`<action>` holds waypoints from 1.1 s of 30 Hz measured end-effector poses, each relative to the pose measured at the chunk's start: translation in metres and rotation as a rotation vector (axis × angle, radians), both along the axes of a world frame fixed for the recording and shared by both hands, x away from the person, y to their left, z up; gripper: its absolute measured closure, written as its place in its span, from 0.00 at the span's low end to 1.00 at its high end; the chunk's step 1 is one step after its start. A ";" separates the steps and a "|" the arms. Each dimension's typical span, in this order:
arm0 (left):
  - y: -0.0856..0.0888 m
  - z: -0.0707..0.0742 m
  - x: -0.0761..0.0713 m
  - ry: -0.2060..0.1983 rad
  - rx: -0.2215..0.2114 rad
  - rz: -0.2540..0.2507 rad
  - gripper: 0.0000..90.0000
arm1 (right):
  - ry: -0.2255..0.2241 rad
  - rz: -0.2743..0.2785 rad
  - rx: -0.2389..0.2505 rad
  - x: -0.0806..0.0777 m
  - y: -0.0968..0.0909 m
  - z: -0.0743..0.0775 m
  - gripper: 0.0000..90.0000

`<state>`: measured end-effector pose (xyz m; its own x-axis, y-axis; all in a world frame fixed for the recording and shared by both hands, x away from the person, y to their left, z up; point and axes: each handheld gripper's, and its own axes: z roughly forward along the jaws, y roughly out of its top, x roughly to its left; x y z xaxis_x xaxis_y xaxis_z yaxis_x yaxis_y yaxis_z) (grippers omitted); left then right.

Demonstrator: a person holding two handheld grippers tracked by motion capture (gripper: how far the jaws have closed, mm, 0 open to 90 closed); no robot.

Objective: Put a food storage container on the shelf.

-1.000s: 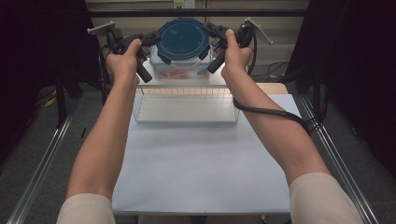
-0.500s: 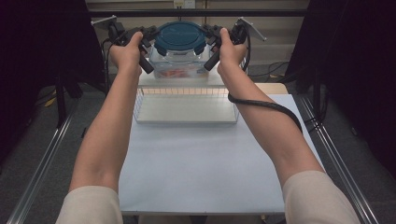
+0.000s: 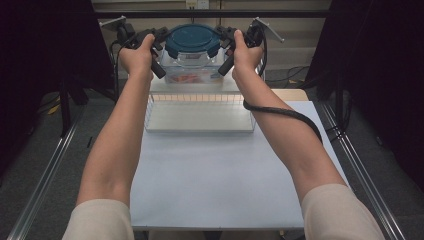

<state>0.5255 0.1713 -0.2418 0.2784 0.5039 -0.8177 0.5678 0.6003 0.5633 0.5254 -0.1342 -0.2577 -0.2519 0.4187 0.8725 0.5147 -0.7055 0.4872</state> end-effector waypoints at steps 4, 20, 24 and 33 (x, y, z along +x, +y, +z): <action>0.000 0.001 0.003 0.007 -0.020 0.001 0.83 | 0.020 -0.002 0.017 0.004 0.001 0.002 0.83; 0.006 0.001 -0.009 -0.107 0.046 0.018 0.59 | -0.109 0.016 -0.028 -0.003 -0.006 0.001 0.54; 0.004 0.002 -0.025 -0.122 0.072 0.018 0.50 | -0.145 0.029 -0.049 -0.018 -0.010 0.002 0.48; -0.008 -0.010 -0.061 -0.130 0.104 -0.033 0.38 | -0.156 0.071 -0.039 -0.053 -0.015 -0.014 0.39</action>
<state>0.4649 0.1633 -0.2516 0.3963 0.5730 -0.7174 0.5041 0.5173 0.6916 0.4719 -0.1491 -0.2721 -0.4131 0.4275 0.8041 0.4789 -0.6491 0.5911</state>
